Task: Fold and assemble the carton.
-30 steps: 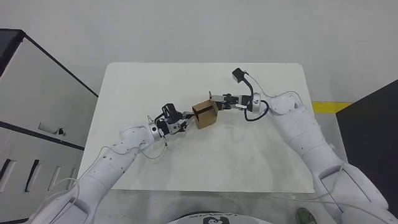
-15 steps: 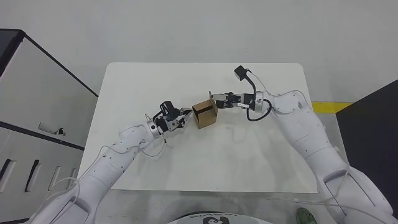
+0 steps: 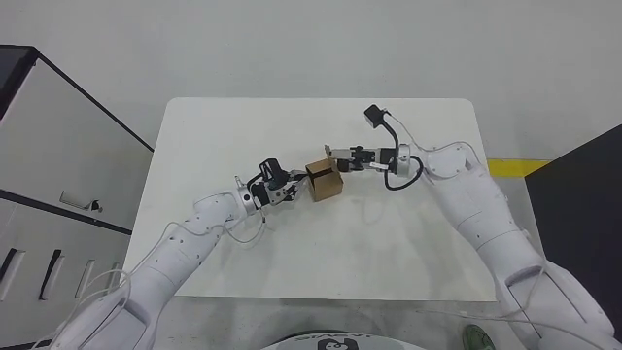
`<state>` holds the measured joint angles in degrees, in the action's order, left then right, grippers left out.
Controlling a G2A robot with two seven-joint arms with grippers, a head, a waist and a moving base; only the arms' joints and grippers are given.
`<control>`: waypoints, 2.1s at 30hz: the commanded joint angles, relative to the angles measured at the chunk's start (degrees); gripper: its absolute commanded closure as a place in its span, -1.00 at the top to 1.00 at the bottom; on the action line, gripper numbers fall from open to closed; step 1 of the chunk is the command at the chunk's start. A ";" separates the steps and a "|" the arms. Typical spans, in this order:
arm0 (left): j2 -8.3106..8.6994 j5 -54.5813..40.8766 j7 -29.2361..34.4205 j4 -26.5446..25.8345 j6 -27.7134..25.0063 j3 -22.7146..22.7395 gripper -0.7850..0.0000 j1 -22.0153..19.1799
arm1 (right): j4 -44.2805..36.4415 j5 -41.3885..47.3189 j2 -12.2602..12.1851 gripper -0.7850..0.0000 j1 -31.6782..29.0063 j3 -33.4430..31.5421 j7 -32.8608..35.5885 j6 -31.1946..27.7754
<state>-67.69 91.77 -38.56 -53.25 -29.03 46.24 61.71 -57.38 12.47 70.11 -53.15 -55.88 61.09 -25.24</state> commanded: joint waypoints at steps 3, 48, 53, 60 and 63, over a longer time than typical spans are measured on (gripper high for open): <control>-0.21 0.14 -0.51 0.68 -0.43 -0.27 -1.00 -0.39 | 0.34 0.25 0.05 1.00 0.00 0.23 0.19 0.18; 0.30 0.89 -3.23 2.28 -2.44 1.86 -1.00 0.16 | -20.12 -20.08 -3.87 1.00 -0.85 -4.30 2.13 19.82; 0.48 0.76 -3.72 1.99 -3.11 2.32 -1.00 0.24 | -20.70 -20.02 -3.93 1.00 -1.41 -4.54 0.79 19.83; 0.65 0.69 -3.55 1.78 -4.33 2.62 -1.00 0.30 | -23.26 -23.14 -4.73 1.00 -0.99 -5.69 3.28 21.83; 0.61 0.61 -3.39 1.80 -4.60 2.57 -1.00 0.22 | -24.18 -23.91 -4.93 0.77 -0.55 -5.76 4.53 22.71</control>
<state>-67.06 92.44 -41.96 -51.47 -33.54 48.83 61.95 -81.32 -11.21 65.24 -53.84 -61.61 65.33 -2.79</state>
